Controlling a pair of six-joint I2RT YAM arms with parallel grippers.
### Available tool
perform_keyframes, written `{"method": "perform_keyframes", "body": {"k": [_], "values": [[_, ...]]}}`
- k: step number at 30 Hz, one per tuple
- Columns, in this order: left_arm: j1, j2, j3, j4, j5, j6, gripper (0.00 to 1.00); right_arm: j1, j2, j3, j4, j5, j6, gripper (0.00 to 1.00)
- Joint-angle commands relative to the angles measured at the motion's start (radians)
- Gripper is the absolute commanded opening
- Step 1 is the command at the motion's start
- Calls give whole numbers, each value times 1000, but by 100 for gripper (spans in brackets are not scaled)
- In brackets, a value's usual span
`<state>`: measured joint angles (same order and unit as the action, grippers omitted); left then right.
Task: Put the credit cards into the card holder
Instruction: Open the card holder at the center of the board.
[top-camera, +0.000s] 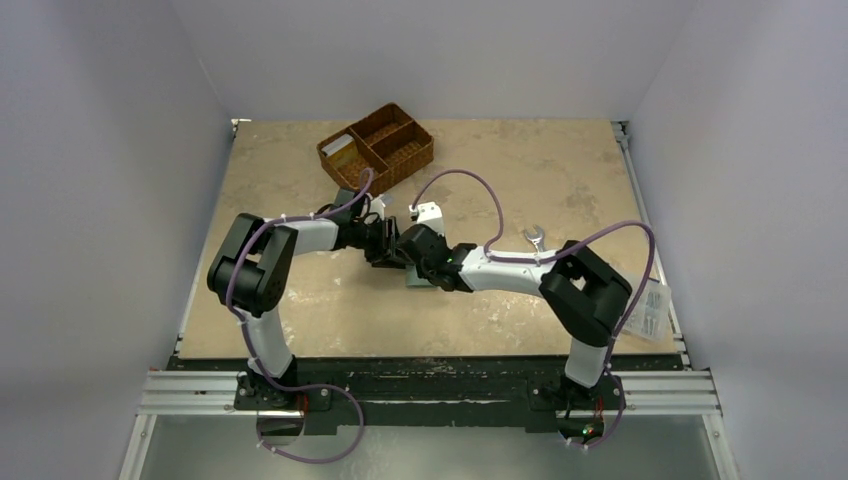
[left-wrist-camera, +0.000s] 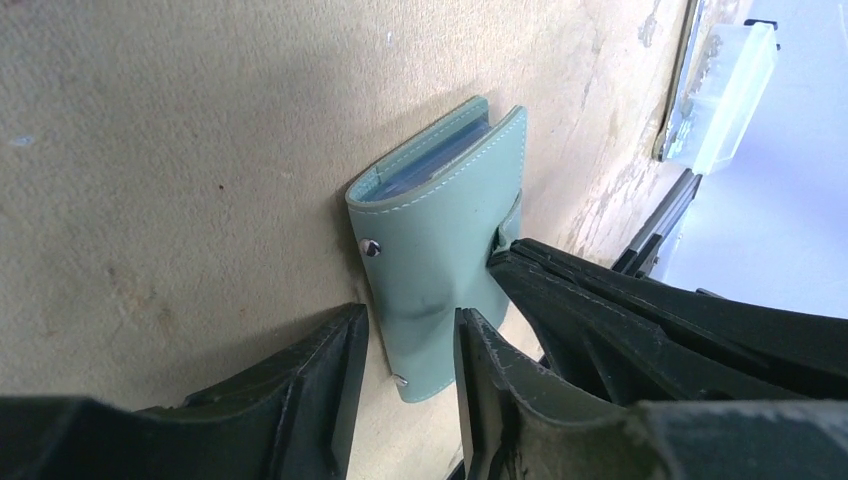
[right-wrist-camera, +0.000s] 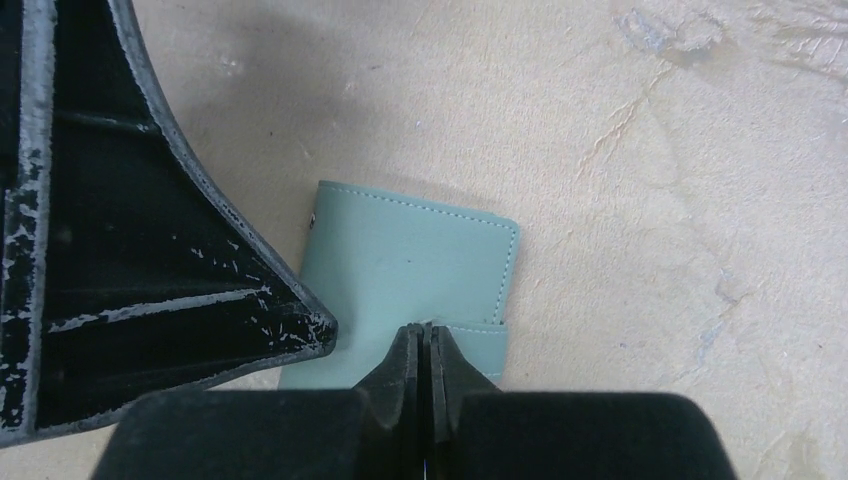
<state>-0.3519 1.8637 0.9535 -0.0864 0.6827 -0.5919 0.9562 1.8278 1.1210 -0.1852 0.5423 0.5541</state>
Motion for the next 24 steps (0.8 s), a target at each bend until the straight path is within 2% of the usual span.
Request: {"method": "perform_keyframes", "body": {"k": [1,4,10,13,17,21,24], "values": [[-13,16,-35,-32,-103,39,44,-7,-50,-90,94,-42,14,0],[-13,-54,-54,5,-108,49,44,-35,-116,-154,207,-139,25,0],[-12,-223,-86,70,-144,63,25,-127,-193,-274,348,-302,67,0],[-13,-260,-114,192,-98,37,20,-150,-192,-291,371,-349,72,0],[-45,-190,-131,312,40,-38,21,-151,-202,-310,400,-374,76,0],[-64,-95,-131,395,102,-117,21,-150,-215,-306,384,-353,58,0],[-64,-47,-117,390,109,-127,18,-144,-214,-268,302,-268,5,0]]}}
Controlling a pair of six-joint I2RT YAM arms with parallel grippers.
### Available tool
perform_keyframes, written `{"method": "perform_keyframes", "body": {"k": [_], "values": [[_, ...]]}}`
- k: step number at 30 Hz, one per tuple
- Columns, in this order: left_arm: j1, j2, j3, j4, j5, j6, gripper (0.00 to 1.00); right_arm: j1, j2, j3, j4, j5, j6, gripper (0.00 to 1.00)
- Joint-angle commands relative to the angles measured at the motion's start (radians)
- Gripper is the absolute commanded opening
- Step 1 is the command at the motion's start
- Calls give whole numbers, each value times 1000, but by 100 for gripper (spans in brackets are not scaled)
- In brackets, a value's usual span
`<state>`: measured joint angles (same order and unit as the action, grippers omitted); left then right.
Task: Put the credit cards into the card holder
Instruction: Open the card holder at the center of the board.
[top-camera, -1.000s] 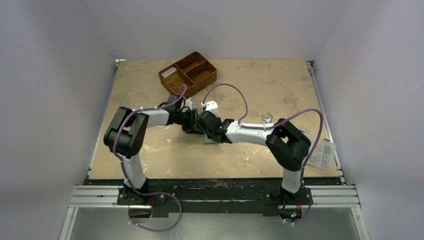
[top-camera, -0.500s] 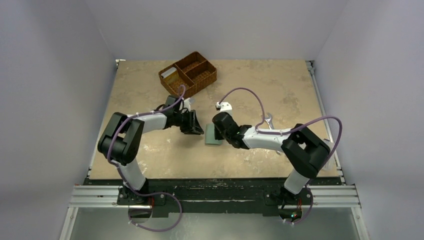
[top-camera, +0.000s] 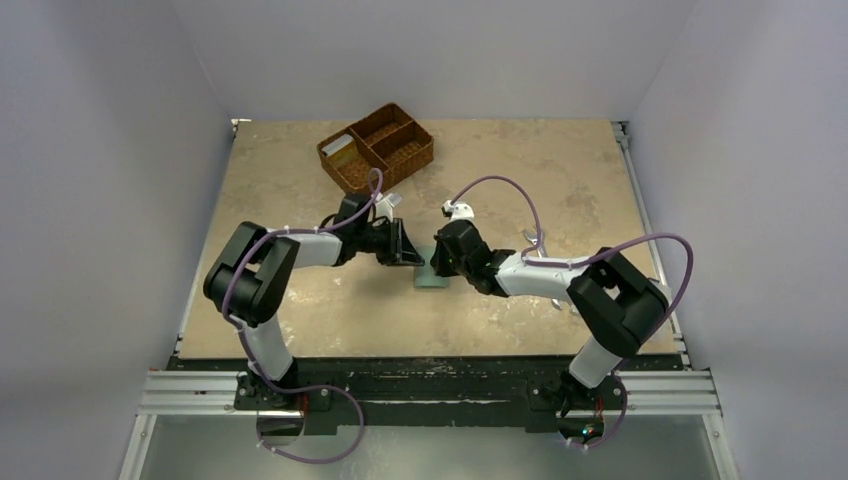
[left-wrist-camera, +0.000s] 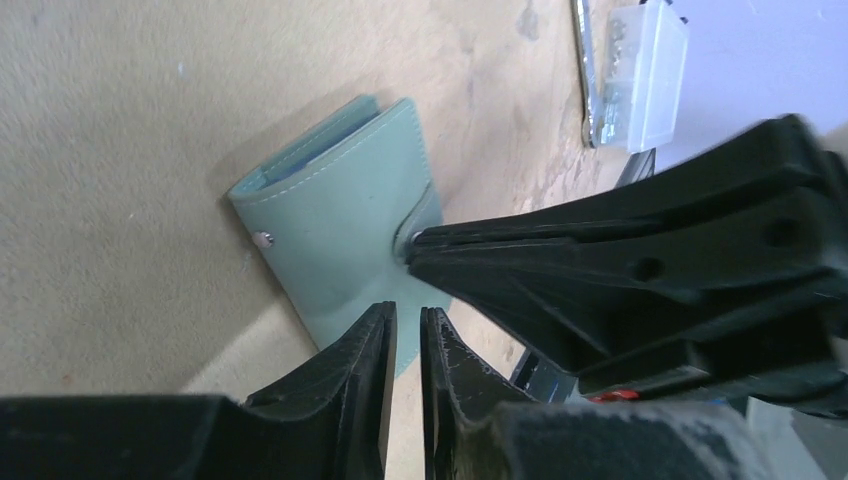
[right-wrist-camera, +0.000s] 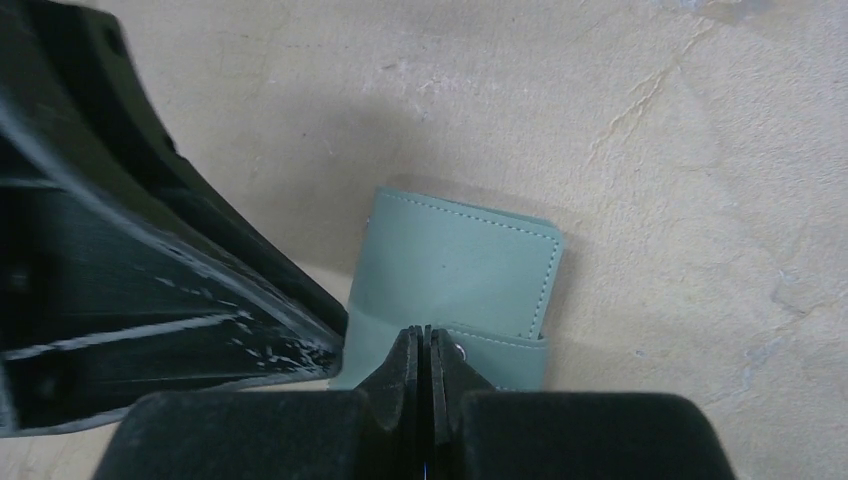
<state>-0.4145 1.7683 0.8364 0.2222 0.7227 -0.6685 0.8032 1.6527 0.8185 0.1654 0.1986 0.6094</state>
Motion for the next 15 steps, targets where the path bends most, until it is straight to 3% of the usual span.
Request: {"method": "perform_keyframes", "body": {"k": [1,3,6,15], "values": [[-1,58,0,72,63,-48,18,20,-40,48,-79,114,-64,0],[-2,77,1,62,55,-48,16,49,-43,73,-144,189,-98,0],[-3,105,15,1,26,-29,13,71,-25,117,-237,257,-136,16],[-14,161,59,-143,-42,30,8,80,34,150,-245,224,-183,36]]}}
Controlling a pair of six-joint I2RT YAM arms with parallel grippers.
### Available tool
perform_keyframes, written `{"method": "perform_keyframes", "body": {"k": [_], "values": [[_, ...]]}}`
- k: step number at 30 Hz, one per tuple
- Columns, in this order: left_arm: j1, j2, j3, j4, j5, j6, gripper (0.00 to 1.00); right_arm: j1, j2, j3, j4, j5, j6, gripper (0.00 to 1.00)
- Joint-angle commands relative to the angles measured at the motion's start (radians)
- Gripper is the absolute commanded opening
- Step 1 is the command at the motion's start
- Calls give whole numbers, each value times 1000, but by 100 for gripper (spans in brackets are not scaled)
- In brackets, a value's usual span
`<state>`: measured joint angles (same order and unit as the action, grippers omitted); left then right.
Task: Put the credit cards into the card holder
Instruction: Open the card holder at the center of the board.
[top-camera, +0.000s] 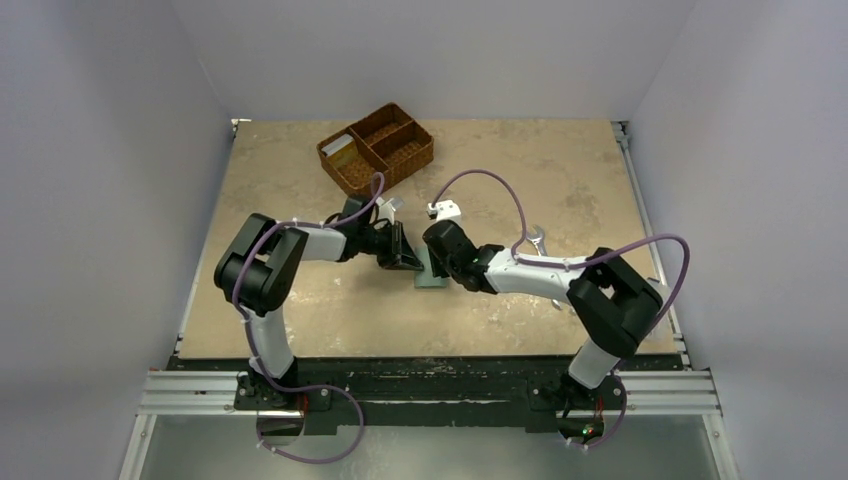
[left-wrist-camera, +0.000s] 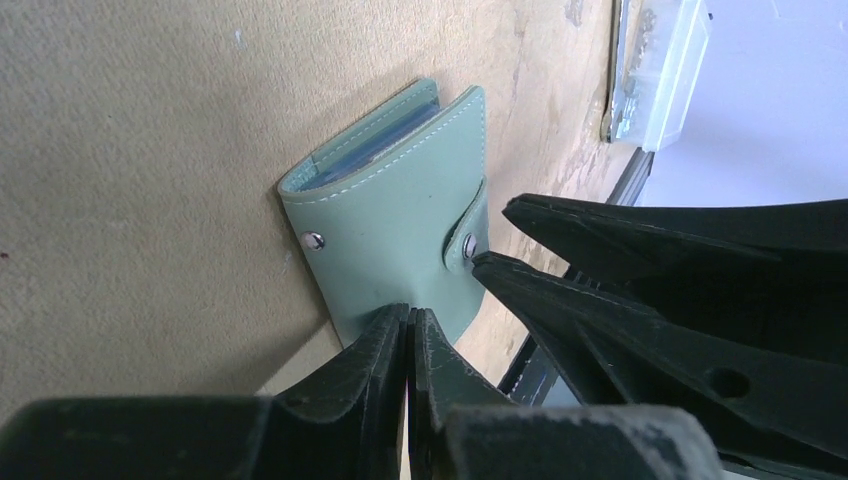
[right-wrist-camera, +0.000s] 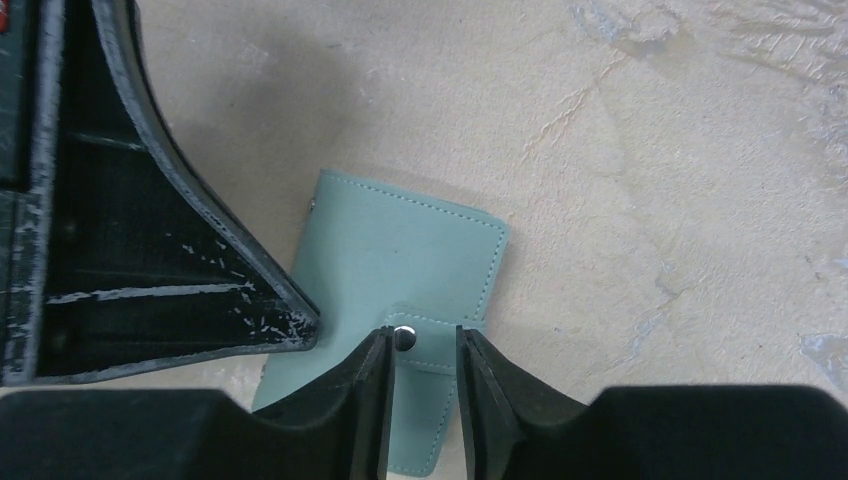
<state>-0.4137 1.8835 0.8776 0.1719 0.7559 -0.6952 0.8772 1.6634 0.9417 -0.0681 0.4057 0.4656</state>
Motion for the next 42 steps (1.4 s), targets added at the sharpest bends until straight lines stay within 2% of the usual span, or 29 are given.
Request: {"method": "perform_keyframes", "body": {"k": [1,7,10,12,16,19,23,26,29,34,37,42], "values": [[-17,51,21,-102,-80,60,7,6,30,28,-6,13,-40,39],[-29,78,39,-153,-106,77,2,6,82,41,1,-6,-39,47],[-30,86,44,-170,-114,83,1,6,74,21,23,-40,-25,56],[-30,89,46,-170,-118,86,0,6,71,14,22,-45,-6,56],[-30,89,53,-219,-132,96,0,6,81,-2,21,-4,22,37],[-30,90,58,-240,-152,103,0,4,72,-16,30,28,43,18],[-30,91,69,-285,-196,121,0,-59,-13,-98,143,-97,107,0],[-30,93,72,-304,-216,129,0,-186,-119,-250,352,-352,185,0],[-30,98,72,-303,-211,128,0,-258,-219,-372,510,-481,252,0],[-30,86,69,-270,-161,131,0,-261,-234,-319,393,-464,176,0],[-30,46,58,-248,-142,145,11,-261,-226,-297,309,-388,150,0],[-30,-103,71,-254,-177,220,40,-261,-200,-283,278,-390,73,0]]}}
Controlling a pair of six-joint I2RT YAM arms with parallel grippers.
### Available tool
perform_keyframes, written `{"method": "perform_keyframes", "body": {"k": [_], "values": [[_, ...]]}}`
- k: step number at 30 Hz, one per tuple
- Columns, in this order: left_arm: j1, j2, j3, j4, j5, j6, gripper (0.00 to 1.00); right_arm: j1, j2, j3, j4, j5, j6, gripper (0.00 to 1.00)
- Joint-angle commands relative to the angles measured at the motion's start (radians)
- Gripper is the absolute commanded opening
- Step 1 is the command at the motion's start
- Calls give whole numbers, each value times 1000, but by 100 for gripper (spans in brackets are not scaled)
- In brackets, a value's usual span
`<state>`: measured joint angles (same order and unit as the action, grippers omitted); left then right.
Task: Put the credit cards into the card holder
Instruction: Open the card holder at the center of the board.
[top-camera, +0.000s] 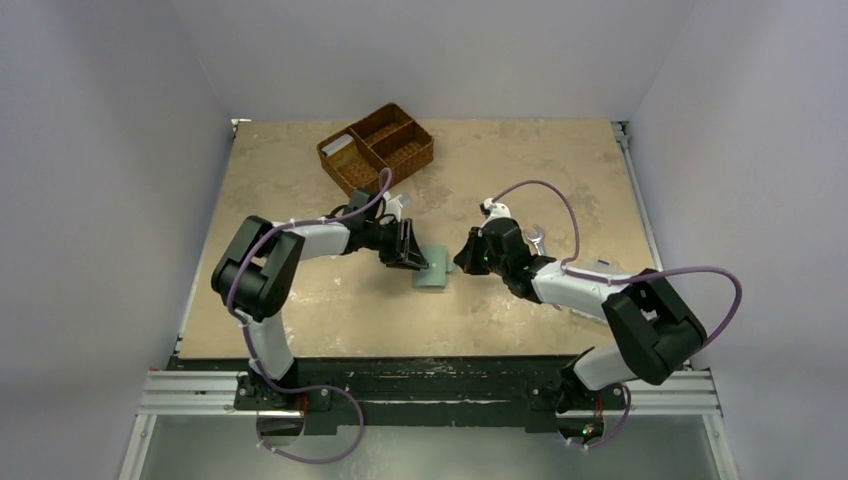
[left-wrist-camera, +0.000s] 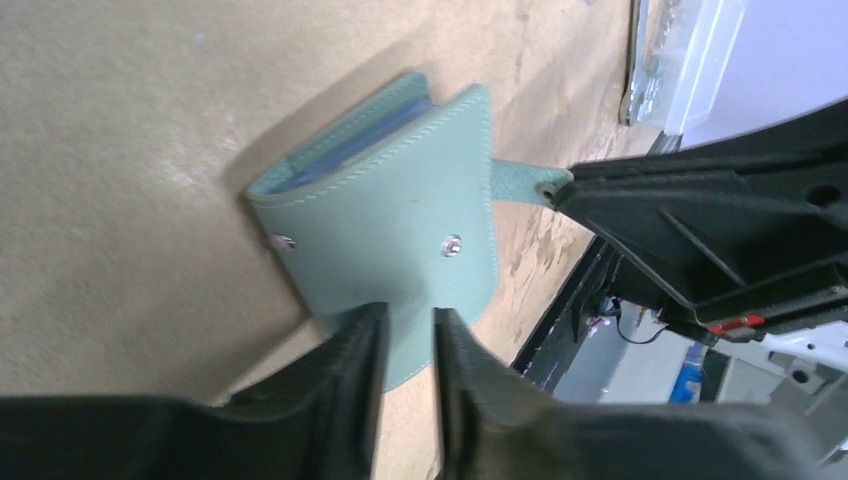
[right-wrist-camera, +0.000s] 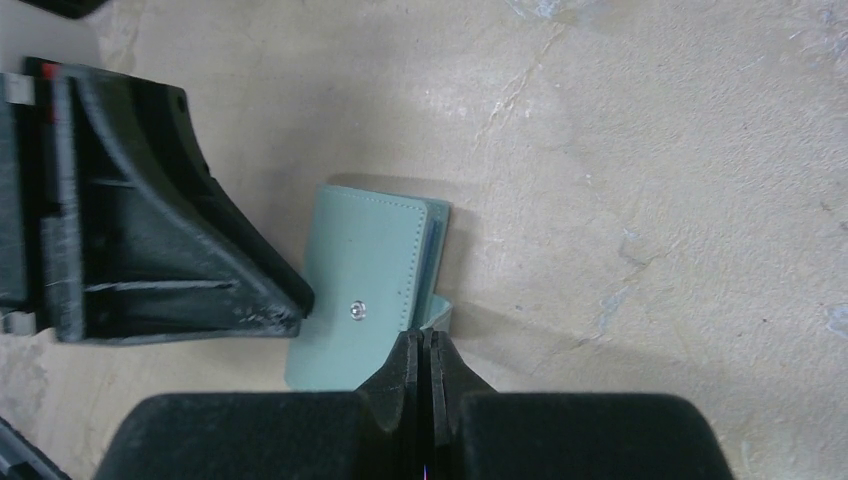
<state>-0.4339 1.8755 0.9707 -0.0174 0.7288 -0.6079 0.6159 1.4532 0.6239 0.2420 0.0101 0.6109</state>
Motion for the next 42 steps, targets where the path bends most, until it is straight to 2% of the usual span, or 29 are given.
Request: {"method": "perform_keyframes", "body": {"k": [1,6,13,17,22,26,31,33,36,42], "values": [[-9,-136,-23,-75,-173,157,46,1,8,31,-14,-20,-86,0],[-9,-338,-57,-134,-347,198,67,0,-75,31,112,-203,-77,0],[-9,-394,-100,-129,-357,145,72,4,-115,137,42,-256,-52,0],[-9,-374,-139,-32,-311,60,75,4,-96,133,61,-278,-32,0],[-13,-349,-123,-4,-331,16,75,3,-93,119,64,-279,-26,0],[-18,-335,-111,-7,-347,4,68,2,-117,110,-2,-170,-31,0],[-24,-309,-135,44,-332,-37,60,-6,-87,139,-275,179,-19,0],[-25,-300,-149,54,-333,-51,59,-25,-60,121,-328,273,-24,0],[-25,-282,-162,64,-331,-63,60,-77,-27,71,-322,282,-25,0],[-25,-224,-185,115,-297,-105,55,-102,26,116,-342,252,-21,0]]}}
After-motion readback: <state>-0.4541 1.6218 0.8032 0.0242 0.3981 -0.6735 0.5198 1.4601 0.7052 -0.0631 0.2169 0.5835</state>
